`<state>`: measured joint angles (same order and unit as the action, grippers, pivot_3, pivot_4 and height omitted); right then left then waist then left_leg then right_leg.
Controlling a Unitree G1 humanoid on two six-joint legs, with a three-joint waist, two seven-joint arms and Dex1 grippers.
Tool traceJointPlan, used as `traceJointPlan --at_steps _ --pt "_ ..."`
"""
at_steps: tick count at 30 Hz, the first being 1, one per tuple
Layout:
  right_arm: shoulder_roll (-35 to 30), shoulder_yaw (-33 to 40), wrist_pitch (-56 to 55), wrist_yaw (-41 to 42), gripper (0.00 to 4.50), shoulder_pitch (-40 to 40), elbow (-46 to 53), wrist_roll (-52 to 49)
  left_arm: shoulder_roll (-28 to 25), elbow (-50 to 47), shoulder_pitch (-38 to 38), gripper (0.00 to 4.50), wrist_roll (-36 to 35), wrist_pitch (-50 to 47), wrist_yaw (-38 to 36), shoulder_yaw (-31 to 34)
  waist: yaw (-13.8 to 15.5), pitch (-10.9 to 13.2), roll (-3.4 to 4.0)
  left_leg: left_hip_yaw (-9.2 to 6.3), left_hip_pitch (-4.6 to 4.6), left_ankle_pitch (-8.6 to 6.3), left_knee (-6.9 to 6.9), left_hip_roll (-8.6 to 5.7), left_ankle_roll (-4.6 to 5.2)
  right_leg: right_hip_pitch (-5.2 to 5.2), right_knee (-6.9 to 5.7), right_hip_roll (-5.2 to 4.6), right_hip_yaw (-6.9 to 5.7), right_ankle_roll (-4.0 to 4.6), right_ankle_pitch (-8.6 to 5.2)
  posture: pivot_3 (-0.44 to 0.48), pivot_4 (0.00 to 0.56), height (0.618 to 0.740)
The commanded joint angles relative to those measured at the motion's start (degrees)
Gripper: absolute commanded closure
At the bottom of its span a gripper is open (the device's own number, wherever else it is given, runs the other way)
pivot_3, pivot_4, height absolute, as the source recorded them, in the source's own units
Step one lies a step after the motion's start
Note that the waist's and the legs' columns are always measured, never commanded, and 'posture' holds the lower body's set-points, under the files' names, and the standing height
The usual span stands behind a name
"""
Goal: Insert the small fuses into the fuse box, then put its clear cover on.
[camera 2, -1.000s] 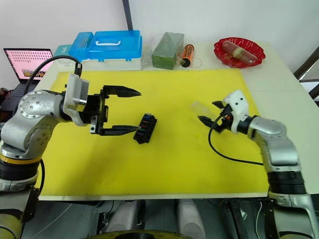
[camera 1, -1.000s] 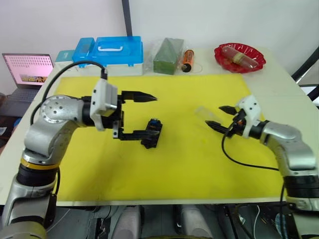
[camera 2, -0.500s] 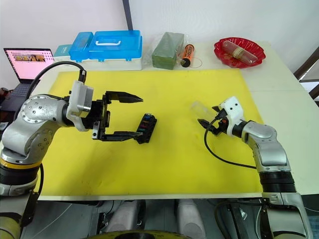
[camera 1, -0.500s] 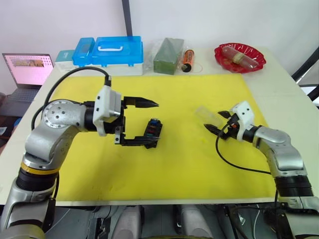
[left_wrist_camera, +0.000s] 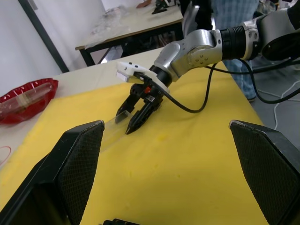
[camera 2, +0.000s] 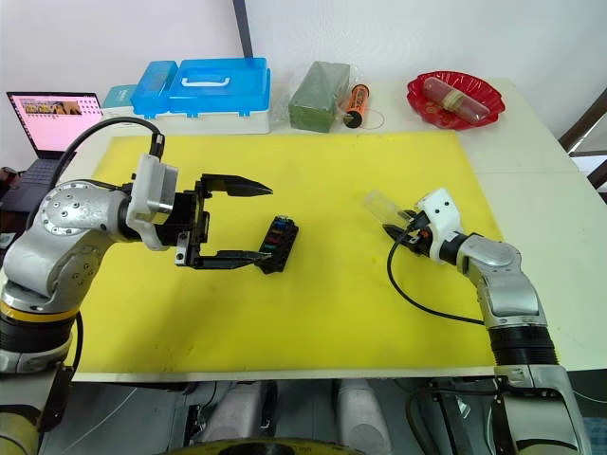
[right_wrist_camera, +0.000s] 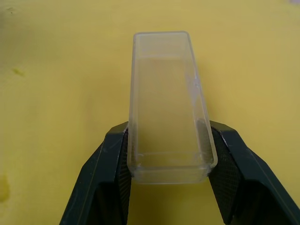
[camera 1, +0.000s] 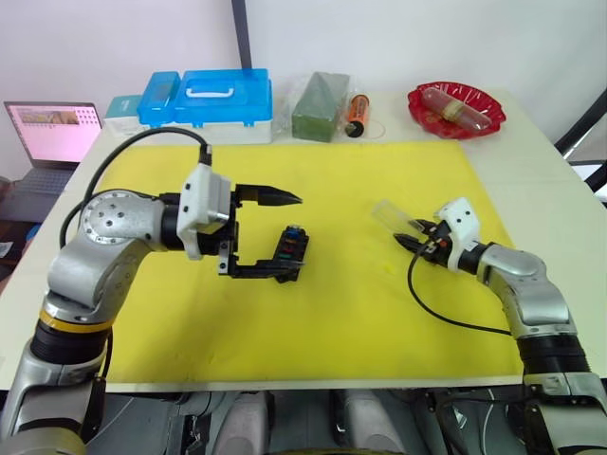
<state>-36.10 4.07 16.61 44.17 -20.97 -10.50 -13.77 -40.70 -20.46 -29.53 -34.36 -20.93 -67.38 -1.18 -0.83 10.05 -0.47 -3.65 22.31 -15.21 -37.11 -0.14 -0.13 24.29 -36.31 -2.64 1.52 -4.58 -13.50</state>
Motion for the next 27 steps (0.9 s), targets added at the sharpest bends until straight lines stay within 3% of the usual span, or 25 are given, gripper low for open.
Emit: traceJointPlan --at_steps 1,4,11,17,27 --pt "-0.81 2.55 0.19 0.36 2.61 0.38 4.93 -1.84 -1.73 -1.37 3.25 0.0 0.17 0.03 1.25 3.02 -0.08 -0.01 0.01 0.0 0.0 0.0 0.0 0.0 0.0 0.0 0.0 0.0 0.0 0.0 0.0 0.0 0.15 0.74" --pt "-1.33 3.18 3.17 -0.03 2.61 1.6 9.1 -2.89 -2.27 -3.21 9.57 0.0 2.92 2.7 2.34 2.78 -0.24 -0.02 0.04 -0.01 -0.02 0.0 0.03 0.02 0.0 0.0 -0.01 0.01 0.01 0.0 0.0 0.0 0.15 0.74" --pt "-1.37 3.86 6.48 -2.5 2.61 3.56 14.74 -2.86 6.44 -3.11 22.9 0.0 14.64 10.66 15.51 -0.55 0.39 -0.03 0.04 -0.02 -0.02 0.01 -0.01 0.0 -0.01 -0.05 0.02 -0.03 0.03 0.03 -0.01 0.0 0.15 0.74" --pt "-1.35 3.82 7.03 -3.13 2.61 3.32 15.73 -2.76 12.12 0.53 25.3 0.0 23.6 16.2 23.48 -4.39 0.28 -0.04 0.04 -0.02 -0.03 0.01 -0.01 -0.02 -0.02 -0.08 0.03 -0.04 0.03 0.03 -0.01 0.0 0.15 0.74" --pt "-1.44 4.01 6.98 -3.69 2.61 2.58 15.14 -2.81 16.83 4.83 28.52 0.0 29.43 18.04 31.9 -5.84 0.19 -0.04 0.05 -0.02 -0.06 0.01 0.01 -0.01 -0.02 -0.08 0.01 -0.04 0.02 0.01 0.0 0.0 0.15 0.74"
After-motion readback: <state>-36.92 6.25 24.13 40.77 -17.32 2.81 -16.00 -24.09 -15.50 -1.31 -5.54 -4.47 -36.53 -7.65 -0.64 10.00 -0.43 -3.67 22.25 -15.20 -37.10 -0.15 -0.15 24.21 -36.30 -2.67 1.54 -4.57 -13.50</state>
